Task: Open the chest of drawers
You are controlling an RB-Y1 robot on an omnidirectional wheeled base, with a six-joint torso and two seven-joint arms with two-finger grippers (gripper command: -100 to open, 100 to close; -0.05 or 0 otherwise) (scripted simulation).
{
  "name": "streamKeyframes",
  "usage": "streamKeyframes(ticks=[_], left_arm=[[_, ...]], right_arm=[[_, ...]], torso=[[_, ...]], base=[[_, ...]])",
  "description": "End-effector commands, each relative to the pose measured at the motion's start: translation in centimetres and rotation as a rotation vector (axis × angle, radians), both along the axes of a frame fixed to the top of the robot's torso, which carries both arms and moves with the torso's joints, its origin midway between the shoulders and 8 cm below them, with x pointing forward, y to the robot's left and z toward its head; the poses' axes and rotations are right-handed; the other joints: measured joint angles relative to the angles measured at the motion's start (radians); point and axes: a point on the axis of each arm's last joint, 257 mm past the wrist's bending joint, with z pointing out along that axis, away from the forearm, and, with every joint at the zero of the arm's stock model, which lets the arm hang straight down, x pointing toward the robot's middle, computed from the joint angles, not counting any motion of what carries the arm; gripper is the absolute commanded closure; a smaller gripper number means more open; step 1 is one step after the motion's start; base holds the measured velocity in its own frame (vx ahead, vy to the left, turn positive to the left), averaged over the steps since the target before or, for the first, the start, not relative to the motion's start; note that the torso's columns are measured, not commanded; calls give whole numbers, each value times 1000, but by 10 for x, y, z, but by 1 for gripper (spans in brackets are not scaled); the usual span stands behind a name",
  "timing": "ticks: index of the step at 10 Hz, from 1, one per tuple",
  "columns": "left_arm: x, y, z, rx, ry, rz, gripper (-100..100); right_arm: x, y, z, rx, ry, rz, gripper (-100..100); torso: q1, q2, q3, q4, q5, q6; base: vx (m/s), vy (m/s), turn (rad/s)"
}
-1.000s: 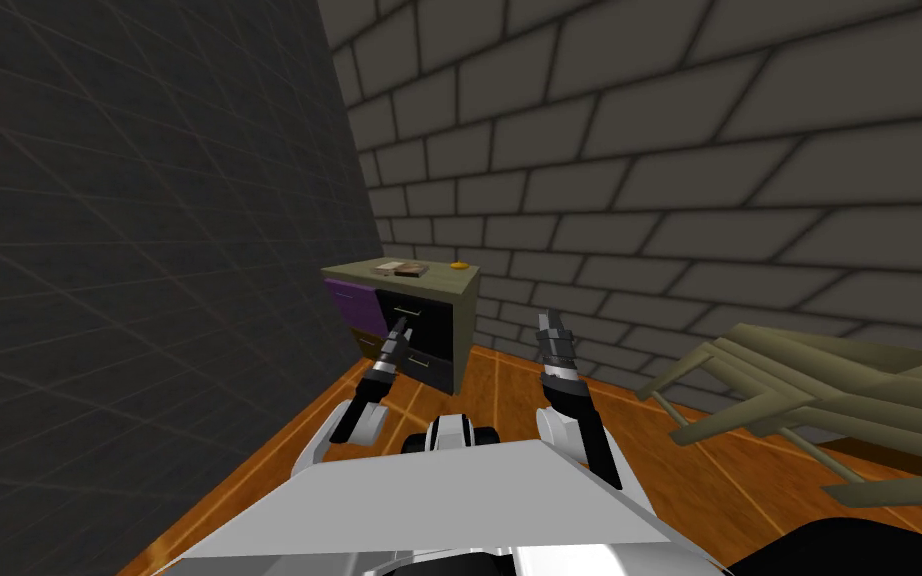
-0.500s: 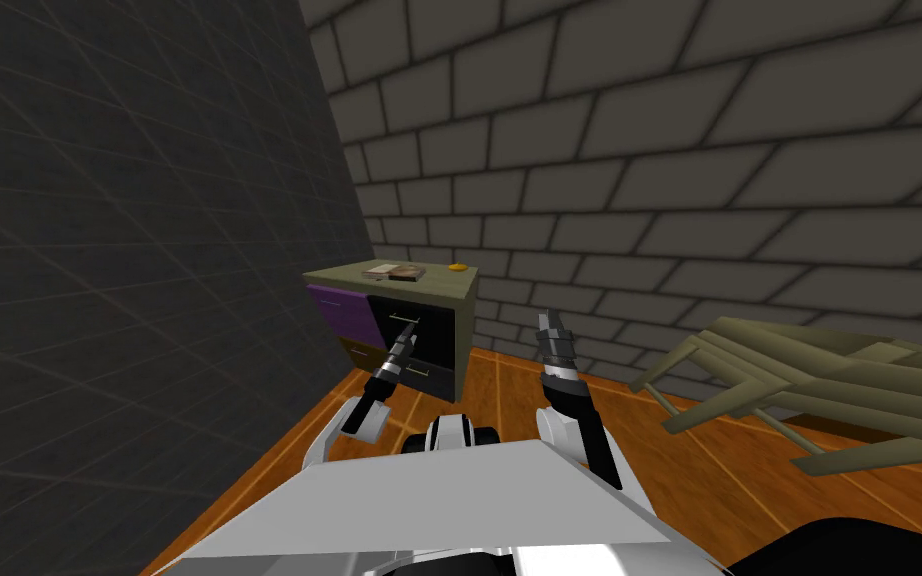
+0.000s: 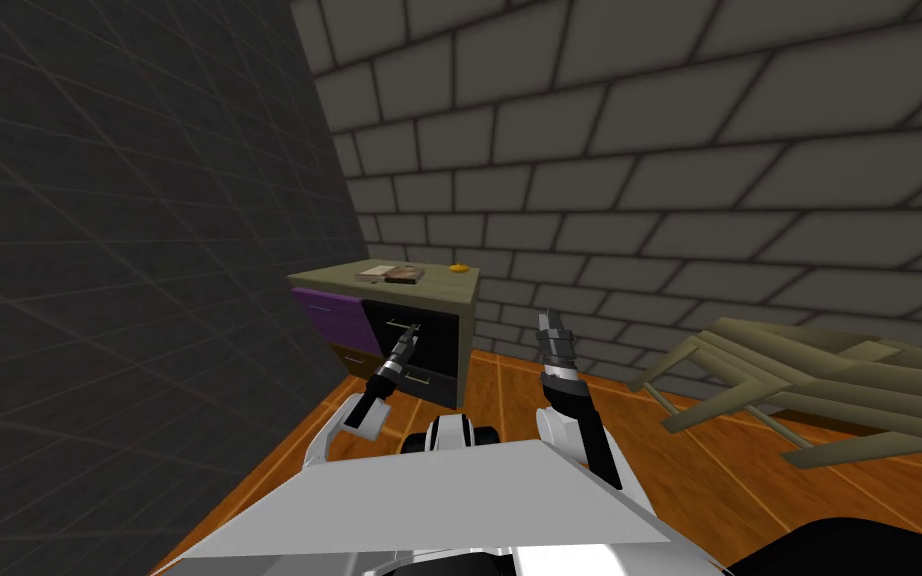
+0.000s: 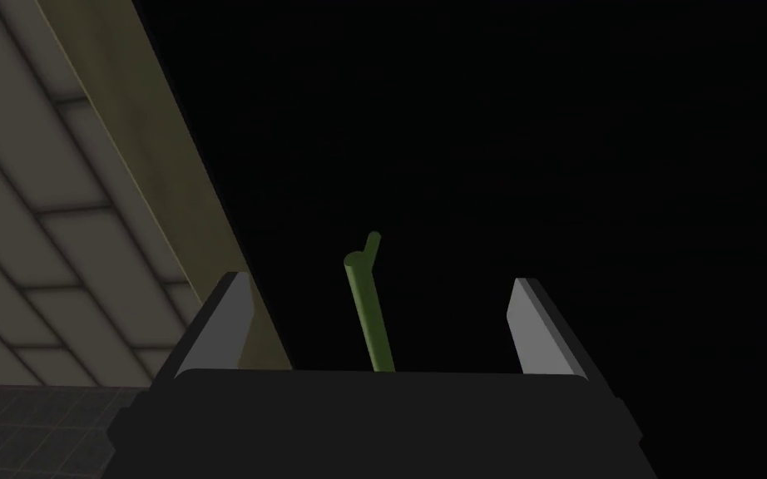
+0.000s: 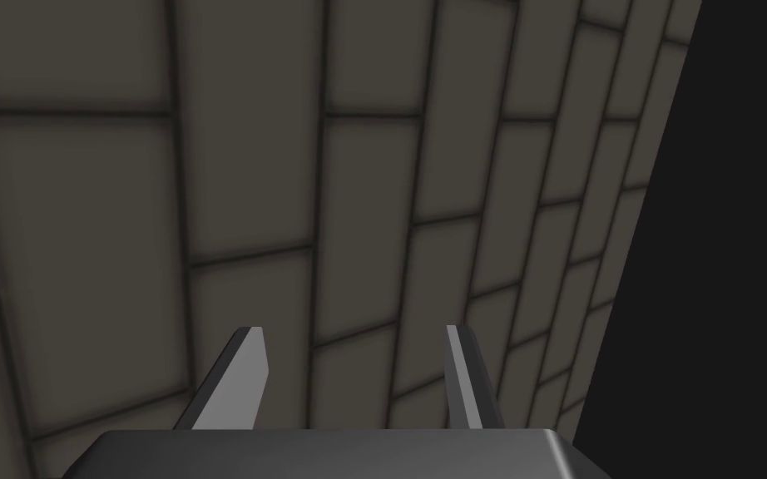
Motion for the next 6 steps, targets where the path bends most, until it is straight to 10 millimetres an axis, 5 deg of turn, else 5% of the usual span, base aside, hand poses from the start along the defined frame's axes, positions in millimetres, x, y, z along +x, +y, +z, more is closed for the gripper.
streamKeyframes(ticks=[1,5,6], left_arm=[[-4,-1,2,-1,-1,-7,100],[-8,-2,4,-3,-2,-13,100],[-5,-2,3,8,-2,-11,-100]], right_arm=[[0,0,0,0,0,0,0],[0,0,0,0,0,0,0],[0,0,0,0,0,0,0]], torso=[[3,1,1,0,1,0],[3,0,0,0,1,0],[1,-7,-4,-2,0,0]], base=[[-107,32,50],[-157,44,25],[67,-25,-58]])
